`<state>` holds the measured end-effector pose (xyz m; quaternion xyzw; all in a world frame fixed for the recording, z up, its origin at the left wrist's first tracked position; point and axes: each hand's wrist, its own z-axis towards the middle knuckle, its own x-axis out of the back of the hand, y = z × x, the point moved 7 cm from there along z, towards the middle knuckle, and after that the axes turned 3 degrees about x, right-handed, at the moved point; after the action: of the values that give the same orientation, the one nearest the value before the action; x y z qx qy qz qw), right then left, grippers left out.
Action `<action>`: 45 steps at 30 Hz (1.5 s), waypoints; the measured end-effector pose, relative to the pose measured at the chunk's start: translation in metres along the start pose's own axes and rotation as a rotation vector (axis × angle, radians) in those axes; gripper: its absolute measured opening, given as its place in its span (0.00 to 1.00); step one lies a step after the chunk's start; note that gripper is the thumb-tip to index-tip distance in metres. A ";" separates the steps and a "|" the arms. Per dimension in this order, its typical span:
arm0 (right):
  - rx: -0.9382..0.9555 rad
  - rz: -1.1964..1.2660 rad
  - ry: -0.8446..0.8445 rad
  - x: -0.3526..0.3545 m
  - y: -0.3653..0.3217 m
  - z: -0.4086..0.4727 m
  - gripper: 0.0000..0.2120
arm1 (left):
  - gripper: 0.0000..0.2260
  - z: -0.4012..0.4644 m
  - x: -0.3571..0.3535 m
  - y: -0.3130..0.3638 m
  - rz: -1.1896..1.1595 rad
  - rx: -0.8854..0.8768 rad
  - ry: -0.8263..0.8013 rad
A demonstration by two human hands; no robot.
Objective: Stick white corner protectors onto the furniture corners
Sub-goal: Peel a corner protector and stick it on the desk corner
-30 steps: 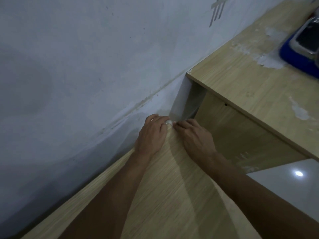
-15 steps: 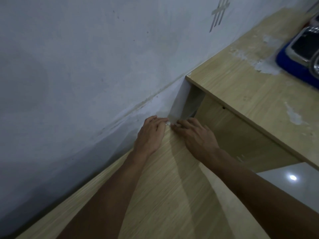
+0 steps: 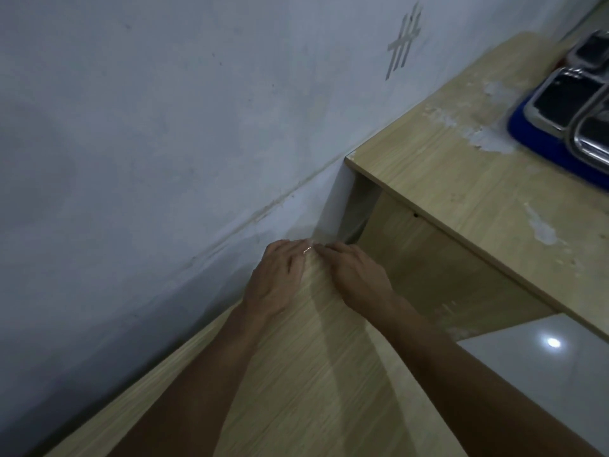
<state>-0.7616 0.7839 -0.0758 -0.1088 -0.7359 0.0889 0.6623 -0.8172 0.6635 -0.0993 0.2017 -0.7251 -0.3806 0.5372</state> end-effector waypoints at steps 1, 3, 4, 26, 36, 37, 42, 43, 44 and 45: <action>-0.017 0.058 0.030 -0.003 0.001 -0.003 0.22 | 0.20 -0.005 0.002 0.004 0.089 -0.101 0.007; -0.054 0.166 0.082 -0.008 0.001 -0.008 0.22 | 0.24 -0.014 0.000 0.006 0.295 -0.270 -0.006; -0.067 0.201 0.094 -0.012 0.000 -0.010 0.22 | 0.25 -0.017 0.000 0.005 0.387 -0.285 -0.003; -0.043 -0.157 -0.014 0.008 -0.001 0.004 0.26 | 0.27 -0.029 -0.005 -0.010 0.666 -0.157 0.032; -0.067 -0.119 -0.065 -0.002 0.003 0.000 0.25 | 0.26 -0.030 -0.003 -0.008 0.613 -0.166 0.048; -0.071 -0.108 -0.061 -0.002 0.004 -0.003 0.24 | 0.26 -0.030 -0.003 -0.007 0.608 -0.165 0.047; -0.056 -0.092 -0.002 -0.002 0.006 -0.015 0.23 | 0.26 -0.030 -0.003 -0.007 0.614 -0.181 0.049; -0.058 -0.079 -0.007 -0.004 0.006 -0.016 0.23 | 0.26 -0.031 -0.004 -0.007 0.613 -0.186 0.051; -0.067 -0.064 -0.018 -0.006 0.007 -0.017 0.24 | 0.26 -0.031 -0.004 -0.007 0.615 -0.192 0.054; -0.077 -0.054 -0.029 -0.008 0.008 -0.018 0.24 | 0.27 -0.031 -0.004 -0.007 0.620 -0.196 0.058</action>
<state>-0.7428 0.7891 -0.0837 -0.1130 -0.7510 0.0439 0.6491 -0.7881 0.6514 -0.1033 -0.0705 -0.6965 -0.2610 0.6647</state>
